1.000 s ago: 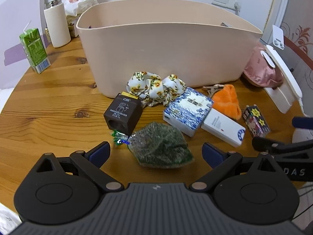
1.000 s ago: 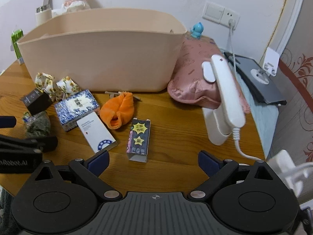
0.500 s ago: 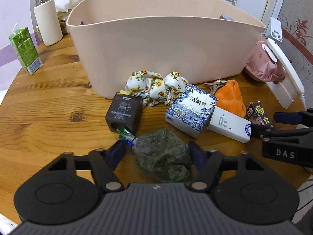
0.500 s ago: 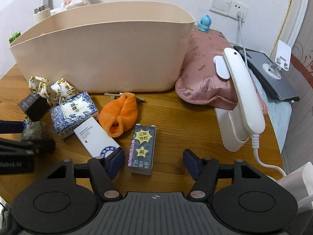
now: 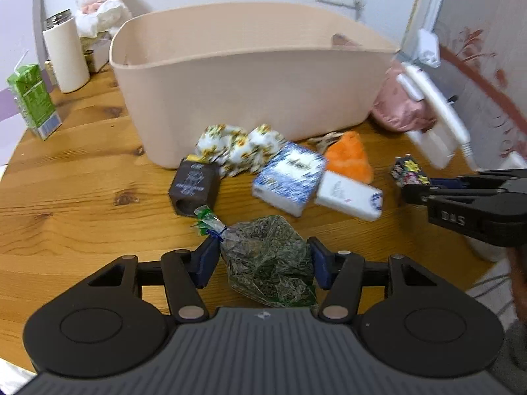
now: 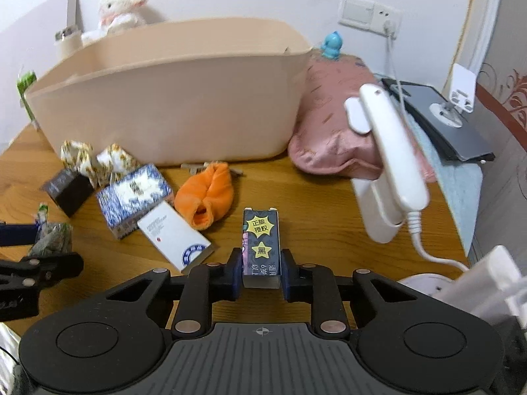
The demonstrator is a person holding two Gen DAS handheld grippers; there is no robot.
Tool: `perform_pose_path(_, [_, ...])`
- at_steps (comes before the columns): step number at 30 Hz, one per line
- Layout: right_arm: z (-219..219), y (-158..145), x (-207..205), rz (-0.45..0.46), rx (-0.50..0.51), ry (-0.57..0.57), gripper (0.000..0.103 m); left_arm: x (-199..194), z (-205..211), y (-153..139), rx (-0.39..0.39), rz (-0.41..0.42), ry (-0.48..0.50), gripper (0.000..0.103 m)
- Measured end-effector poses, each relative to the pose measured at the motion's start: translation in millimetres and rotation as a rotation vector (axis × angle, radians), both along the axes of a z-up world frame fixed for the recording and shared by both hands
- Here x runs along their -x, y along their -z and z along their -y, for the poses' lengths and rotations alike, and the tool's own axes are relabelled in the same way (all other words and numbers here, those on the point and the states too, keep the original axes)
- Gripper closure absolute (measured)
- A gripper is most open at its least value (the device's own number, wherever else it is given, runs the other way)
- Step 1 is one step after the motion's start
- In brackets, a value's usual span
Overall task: Organize objects
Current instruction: 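Grasp the green herb bag with the left tool while the right tool grasps the star-labelled black box, then carry both items over the beige basket and open both tools to drop them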
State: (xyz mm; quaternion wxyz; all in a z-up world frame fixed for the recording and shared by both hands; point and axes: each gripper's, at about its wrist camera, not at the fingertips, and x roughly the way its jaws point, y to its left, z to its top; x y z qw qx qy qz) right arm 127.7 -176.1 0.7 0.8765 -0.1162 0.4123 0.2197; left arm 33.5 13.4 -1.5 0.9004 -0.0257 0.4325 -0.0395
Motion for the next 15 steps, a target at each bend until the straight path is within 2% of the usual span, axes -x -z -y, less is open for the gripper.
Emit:
perform_pose_path(6, [5, -38, 4, 0.102, -0.064, 0.018, 0.08, 0, -4, -41, -0.033, 0.126, 0.003, 0.043])
perform_pose_path(15, [-14, -96, -22, 0.235, -0.164, -0.004, 0.081, -44, -18, -90, -0.072, 0.292, -0.064, 0.043])
